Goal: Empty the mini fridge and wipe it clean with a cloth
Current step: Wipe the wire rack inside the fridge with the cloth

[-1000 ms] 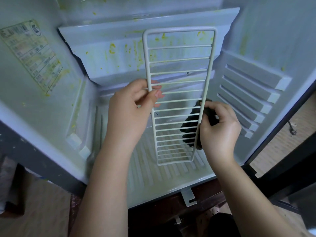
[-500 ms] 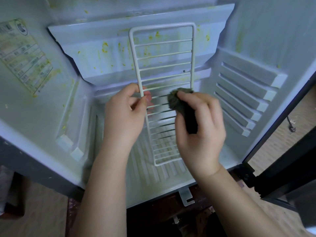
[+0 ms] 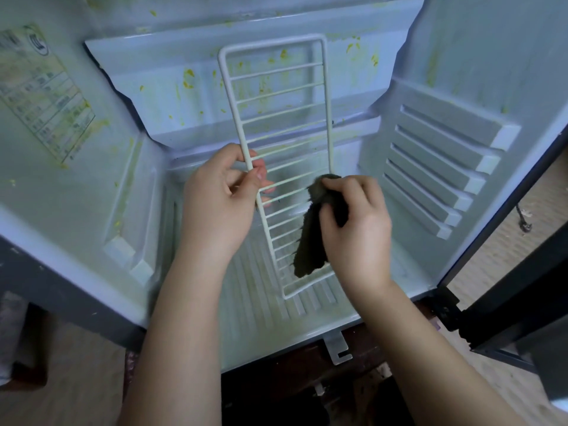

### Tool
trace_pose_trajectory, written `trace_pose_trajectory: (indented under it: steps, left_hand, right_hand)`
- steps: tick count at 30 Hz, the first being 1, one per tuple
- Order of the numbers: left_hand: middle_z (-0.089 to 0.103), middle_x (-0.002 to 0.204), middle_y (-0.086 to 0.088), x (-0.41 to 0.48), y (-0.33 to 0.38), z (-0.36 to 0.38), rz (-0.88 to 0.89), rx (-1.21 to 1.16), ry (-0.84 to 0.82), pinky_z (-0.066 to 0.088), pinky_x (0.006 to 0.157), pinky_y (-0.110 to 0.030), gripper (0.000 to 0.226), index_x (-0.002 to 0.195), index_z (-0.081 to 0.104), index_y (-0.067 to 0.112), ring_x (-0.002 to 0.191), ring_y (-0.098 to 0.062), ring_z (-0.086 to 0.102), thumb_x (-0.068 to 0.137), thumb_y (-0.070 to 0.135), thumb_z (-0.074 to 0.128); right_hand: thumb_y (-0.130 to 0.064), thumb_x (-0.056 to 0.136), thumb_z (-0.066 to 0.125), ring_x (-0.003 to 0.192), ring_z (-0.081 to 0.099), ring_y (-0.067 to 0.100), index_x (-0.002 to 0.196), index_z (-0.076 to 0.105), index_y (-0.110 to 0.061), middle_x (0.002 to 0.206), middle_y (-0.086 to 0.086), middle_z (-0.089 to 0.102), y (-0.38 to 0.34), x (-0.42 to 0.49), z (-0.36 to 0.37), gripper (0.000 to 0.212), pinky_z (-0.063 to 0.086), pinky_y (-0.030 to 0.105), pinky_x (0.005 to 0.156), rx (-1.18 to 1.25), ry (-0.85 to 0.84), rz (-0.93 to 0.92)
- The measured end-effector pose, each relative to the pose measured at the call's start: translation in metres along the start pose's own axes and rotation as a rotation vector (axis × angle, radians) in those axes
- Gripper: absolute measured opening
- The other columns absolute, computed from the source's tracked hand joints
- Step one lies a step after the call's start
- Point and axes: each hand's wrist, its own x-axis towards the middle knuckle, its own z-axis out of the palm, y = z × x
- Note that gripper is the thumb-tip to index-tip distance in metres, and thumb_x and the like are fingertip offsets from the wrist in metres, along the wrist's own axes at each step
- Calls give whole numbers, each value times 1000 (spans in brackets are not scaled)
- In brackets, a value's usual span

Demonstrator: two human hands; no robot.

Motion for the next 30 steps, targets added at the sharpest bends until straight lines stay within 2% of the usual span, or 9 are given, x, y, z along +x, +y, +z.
trace_pose_trajectory:
  steps: [2,6,10,15,18,21,24,26,30]
  left_hand:
    - [72,79,-3,0,-3,1,1,5,31,60,64,-31,15,95,60,13,76,-10,73,95,0,52]
    - [71,72,6,1,-12,5,37,41,103,59,66,-36,26,86,57,28,76,-9,73,92,3,53]
    - [69,76,9,4,-16,5,16,29,167,50,61,-17,24,92,57,19,71,-1,71,93,-3,51]
    - [68,76,16,4,-16,12,10,69,219,50,65,-16,23,95,58,28,68,7,67,94,5,56]
    - [68,75,15,4,-16,12,-2,101,230,49,64,-13,14,96,61,24,66,11,65,95,10,58]
    - [70,72,11,5,-23,8,-37,127,178,56,73,-29,10,83,66,21,68,2,68,92,22,63]
    - [68,64,0,4,-30,6,-53,205,109,58,70,-46,29,72,66,17,68,-22,68,81,44,62]
    - [66,61,-2,5,-31,7,-44,225,104,57,67,-47,35,73,65,14,65,-28,67,79,48,59]
    - [68,60,3,5,-31,9,-24,234,109,57,67,-44,31,67,58,15,61,-21,69,80,42,61]
  right_hand:
    - [7,80,62,91,63,21,101,69,-7,100,4,63,3,1,1,26,42,10,83,37,22,30]
    - [8,78,64,95,64,24,102,70,-4,102,7,68,-18,-19,17,28,49,27,88,132,-70,-109]
    - [2,82,64,98,61,26,111,69,-4,112,7,67,-30,-34,29,30,50,38,87,160,-159,-191]
    - [-4,80,64,109,53,23,129,59,-10,126,3,59,-27,-36,23,50,45,29,93,-3,-280,-224]
    - [0,81,64,115,52,22,133,57,-11,130,4,58,-26,-39,24,54,46,29,92,-83,-287,-266]
    - [1,85,64,114,55,23,132,59,-12,128,4,60,-16,-36,24,48,51,34,89,-85,-245,-304]
    - [-5,89,62,112,57,23,131,59,-13,128,4,60,-12,-33,22,43,54,35,85,-70,-220,-296]
    - [-5,90,62,112,57,24,131,59,-13,128,5,60,-8,-32,20,42,54,35,84,-91,-226,-315]
    - [-4,92,61,109,57,27,130,60,-10,126,8,61,11,-22,7,39,50,34,86,-106,-183,-288]
